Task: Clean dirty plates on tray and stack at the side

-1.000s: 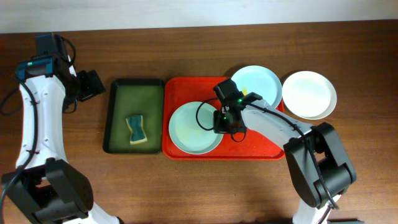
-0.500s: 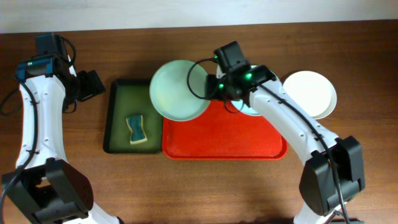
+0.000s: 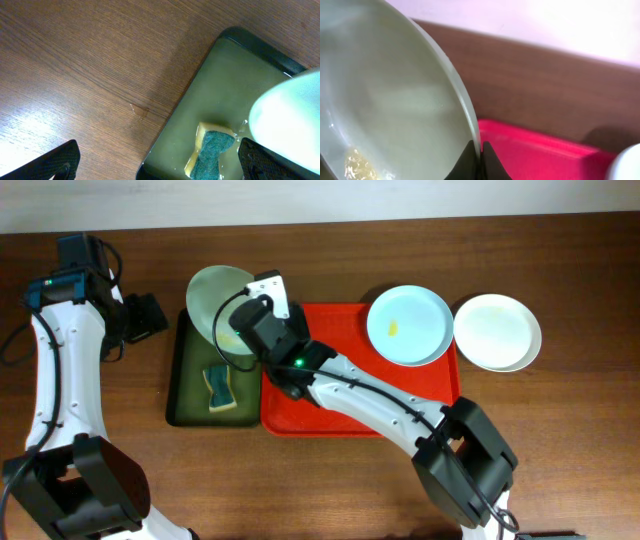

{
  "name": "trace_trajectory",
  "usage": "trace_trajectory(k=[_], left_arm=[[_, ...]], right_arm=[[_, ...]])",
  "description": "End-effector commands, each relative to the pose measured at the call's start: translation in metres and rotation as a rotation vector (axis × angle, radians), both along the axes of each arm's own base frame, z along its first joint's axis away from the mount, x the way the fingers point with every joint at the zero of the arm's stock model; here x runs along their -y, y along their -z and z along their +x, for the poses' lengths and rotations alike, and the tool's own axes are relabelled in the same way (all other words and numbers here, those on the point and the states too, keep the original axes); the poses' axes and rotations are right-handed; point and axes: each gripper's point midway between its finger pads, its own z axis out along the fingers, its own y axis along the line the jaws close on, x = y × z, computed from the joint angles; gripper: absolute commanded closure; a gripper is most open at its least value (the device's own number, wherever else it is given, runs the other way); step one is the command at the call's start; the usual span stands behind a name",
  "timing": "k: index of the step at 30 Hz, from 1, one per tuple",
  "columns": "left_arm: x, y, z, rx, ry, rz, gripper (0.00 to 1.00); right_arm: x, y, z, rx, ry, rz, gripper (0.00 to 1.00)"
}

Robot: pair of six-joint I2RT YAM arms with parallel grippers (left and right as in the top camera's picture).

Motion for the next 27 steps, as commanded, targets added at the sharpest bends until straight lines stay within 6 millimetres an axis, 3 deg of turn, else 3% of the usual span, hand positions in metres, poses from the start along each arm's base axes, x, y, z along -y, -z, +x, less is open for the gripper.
trace_trajectory(k=[1,7,12,27], left_arm=[[-0.001,-0.01,0.002,0.028,-0.011,-0.001,0.01],[-0.001,-0.01,0.002,0.027,-0.012,-0.001,0.01],[-0.001,-0.01,0.002,0.028,-0.012,-0.001,0.01],[-0.001,-0.01,0.002,0.028,-0.012,-0.001,0.01]], right_arm=[[0.01,-0.081,-0.006,0.224,0.093,-0.231,0.96],[-0.006,-0.095,-0.014,0.269,0.068,-0.207,0.96],[0.006,-0.131,-0.01,0.381,0.16,-0.239,0.96],[0.003,-0.129,-0.015,0.375,0.152,-0.253,0.96]])
